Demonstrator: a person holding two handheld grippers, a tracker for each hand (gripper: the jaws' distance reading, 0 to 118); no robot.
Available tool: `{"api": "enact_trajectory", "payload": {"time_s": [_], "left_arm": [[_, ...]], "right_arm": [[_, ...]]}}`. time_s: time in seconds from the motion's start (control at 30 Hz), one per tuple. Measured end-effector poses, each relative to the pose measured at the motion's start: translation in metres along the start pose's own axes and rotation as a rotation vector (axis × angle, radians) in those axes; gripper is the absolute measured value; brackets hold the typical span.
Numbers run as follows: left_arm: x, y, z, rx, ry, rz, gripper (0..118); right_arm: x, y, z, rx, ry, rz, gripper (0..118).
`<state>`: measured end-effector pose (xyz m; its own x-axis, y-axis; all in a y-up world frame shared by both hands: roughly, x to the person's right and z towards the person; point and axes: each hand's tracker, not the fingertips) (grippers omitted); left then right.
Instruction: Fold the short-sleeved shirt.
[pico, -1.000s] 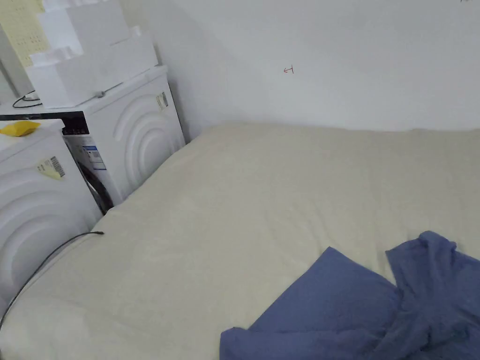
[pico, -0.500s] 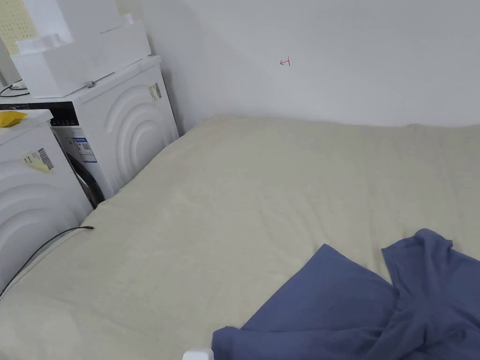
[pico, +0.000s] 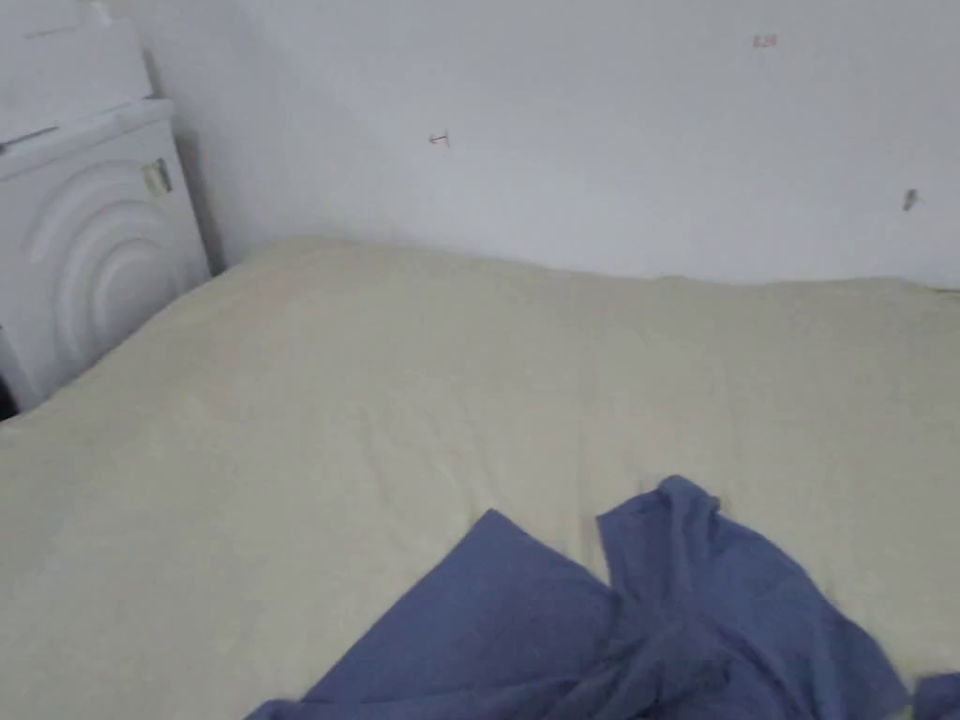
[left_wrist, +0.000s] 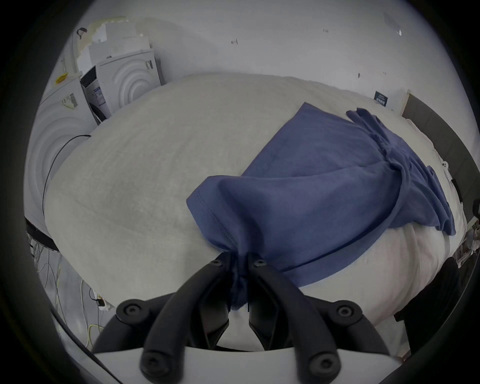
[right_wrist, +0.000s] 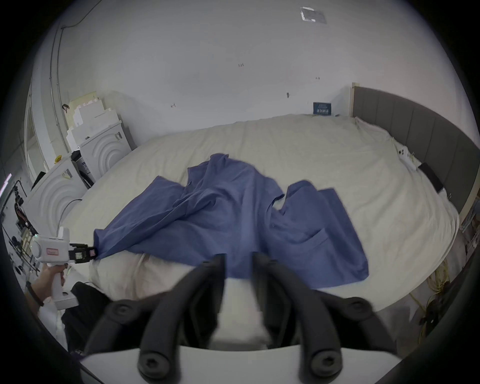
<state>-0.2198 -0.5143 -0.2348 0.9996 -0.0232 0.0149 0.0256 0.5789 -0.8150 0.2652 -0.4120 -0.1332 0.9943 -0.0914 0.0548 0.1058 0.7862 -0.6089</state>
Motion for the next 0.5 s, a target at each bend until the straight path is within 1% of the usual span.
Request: {"api": "enact_trajectory", "payload": {"time_s": [0.03, 0.07, 0.1, 0.17, 0.23, 0.3, 0.37, 0.43, 0.5], "left_arm": [[-0.001, 0.004, 0.0, -0.023, -0.004, -0.007, 11], [-0.001, 0.007, -0.003, -0.04, -0.008, -0.016, 11], [-0.001, 0.01, -0.006, -0.061, -0.01, -0.018, 11], [-0.002, 0.016, -0.009, -0.089, -0.011, -0.021, 11], [-0.003, 0.019, -0.011, -0.106, -0.015, -0.017, 11], [-0.002, 0.02, -0.007, -0.115, -0.022, -0.007, 11], [-0.004, 0.019, -0.006, -0.113, -0.029, 0.013, 11], [-0.005, 0.019, -0.002, -0.106, -0.04, 0.043, 11], [-0.008, 0.019, -0.002, -0.105, -0.054, 0.087, 11]], "right_arm": [[0.004, 0.009, -0.006, 0.011, -0.016, 0.016, 70], [0.009, 0.02, -0.013, 0.018, -0.018, 0.04, 82], [0.015, 0.033, -0.022, 0.035, -0.004, 0.069, 89], [0.022, 0.062, -0.042, 0.028, 0.057, 0.128, 89], [0.03, 0.091, -0.075, -0.031, 0.064, 0.151, 89], [0.037, 0.12, -0.121, -0.084, 0.075, 0.192, 89], [0.046, 0.142, -0.172, -0.16, 0.074, 0.228, 89], [0.054, 0.156, -0.225, -0.255, 0.042, 0.247, 89], [0.064, 0.164, -0.271, -0.313, 0.002, 0.22, 89]]}}
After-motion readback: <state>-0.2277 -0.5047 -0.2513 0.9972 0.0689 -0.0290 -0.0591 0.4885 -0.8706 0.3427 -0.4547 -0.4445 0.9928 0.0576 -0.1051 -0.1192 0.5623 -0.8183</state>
